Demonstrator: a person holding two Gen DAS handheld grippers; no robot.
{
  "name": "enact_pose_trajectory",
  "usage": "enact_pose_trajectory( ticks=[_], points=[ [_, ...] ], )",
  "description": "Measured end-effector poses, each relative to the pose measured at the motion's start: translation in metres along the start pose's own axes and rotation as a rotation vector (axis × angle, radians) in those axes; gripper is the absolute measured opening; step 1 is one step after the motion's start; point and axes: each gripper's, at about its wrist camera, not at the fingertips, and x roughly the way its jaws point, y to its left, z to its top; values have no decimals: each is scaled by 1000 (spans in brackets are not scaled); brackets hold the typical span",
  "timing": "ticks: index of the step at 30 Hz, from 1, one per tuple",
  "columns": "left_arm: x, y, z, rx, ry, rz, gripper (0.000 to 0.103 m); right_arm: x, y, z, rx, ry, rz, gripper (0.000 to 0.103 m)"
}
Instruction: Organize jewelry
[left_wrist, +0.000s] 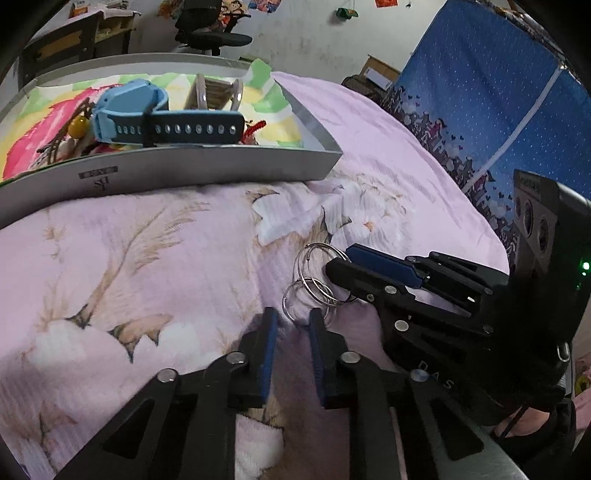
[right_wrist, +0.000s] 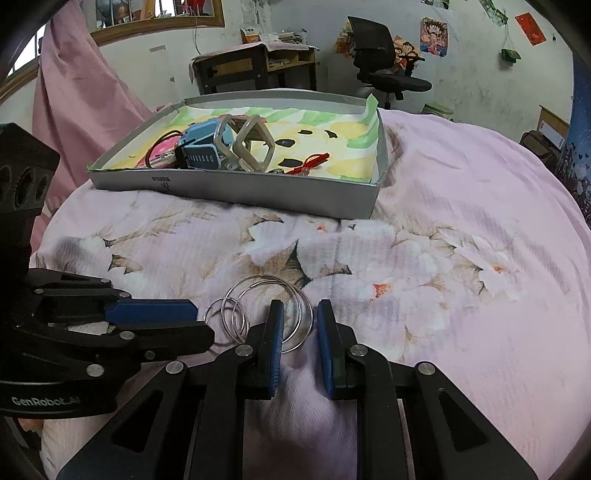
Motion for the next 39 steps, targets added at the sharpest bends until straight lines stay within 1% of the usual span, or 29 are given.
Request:
enact_pose_trajectory(
  ticks=[1,4,5,6,8,10,14,21,25,29,32,35,38,39],
  points=[
    [1,0,0,0,5,2,9,1,1,0,-2,3,-2,17],
    [4,-1,0,0,9,10,4,4,3,1,-10,14,-12,17],
    [4,0,0,0,8,11,4,5,3,0,-11,17,-15,15],
    [4,0,-1,-1,6,11,3,5,3,0,-11,18,-17,11],
    [4,1,-1,-4,1,10,2,6,5,-1,-12,17,-27,5],
    [3,1,-2,-2,-7,12,2,5,4,-1,-5,10,-26,5],
    [-2,1,-4,7,-32,15,2,0,0,-2,17,-20,-35,4],
    [-14,3,-8,2,-86,1,2,-14,-13,-1,80,-110,-56,4],
    [-11,3,-7,10,-62,-11,2,-12,-14,0,81,-106,-58,4],
    [-7,4,-4,4,-52,11,2,-12,-13,1,80,-105,-60,4],
    [-2,4,-1,-5,-29,12,2,-12,-12,1,80,-101,-62,4],
    [1,2,1,5,-19,23,4,-11,-14,1,85,-103,-61,4],
    [6,2,5,12,-5,25,7,-9,-17,0,100,-102,-66,4],
    [7,2,6,14,-1,19,10,-9,-18,0,104,-102,-65,4]
  ],
)
